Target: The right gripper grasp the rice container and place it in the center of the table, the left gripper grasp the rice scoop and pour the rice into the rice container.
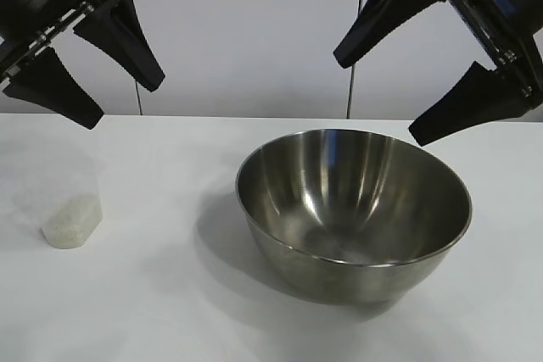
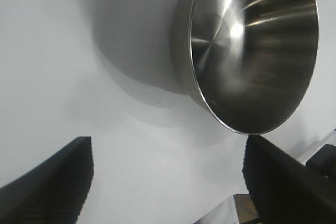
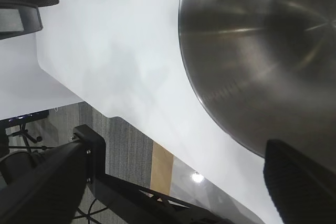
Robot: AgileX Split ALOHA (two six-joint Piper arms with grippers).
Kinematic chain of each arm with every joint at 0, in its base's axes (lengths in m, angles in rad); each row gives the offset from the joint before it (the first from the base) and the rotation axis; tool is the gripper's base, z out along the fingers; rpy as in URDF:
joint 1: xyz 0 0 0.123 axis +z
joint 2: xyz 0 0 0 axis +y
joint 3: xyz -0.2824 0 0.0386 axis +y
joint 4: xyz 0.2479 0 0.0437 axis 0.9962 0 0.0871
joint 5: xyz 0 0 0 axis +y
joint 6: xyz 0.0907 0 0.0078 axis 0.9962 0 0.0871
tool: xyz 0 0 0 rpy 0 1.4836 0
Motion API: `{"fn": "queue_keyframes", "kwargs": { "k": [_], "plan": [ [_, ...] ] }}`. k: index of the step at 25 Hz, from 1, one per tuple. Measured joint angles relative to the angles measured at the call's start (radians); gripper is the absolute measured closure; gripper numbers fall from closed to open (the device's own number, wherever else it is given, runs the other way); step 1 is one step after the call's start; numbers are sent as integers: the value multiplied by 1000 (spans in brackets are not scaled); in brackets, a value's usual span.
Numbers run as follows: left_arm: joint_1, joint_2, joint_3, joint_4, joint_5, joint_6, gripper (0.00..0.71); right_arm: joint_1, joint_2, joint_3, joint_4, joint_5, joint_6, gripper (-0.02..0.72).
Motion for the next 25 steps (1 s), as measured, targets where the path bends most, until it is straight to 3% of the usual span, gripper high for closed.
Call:
{"fn": "queue_keyframes", "kwargs": {
  "k": [6, 9, 12, 18, 21, 25],
  "plan": [
    [0, 0, 0, 0, 0, 0, 140, 0, 0, -12, -3, 5, 0, 74],
    [0, 0, 0, 0, 0, 0, 140, 0, 0, -69, -49, 40, 0, 74],
    [0, 0, 0, 0, 0, 0, 140, 0, 0, -154, -177, 71, 21, 74],
    [0, 0, 0, 0, 0, 0, 140, 0, 0, -209, -596, 69, 194, 74],
    [0, 0, 0, 0, 0, 0, 140, 0, 0, -160, -668, 14, 237, 74],
    [0, 0, 0, 0, 0, 0, 140, 0, 41, -64, -675, -76, 245, 85]
  ]
}}
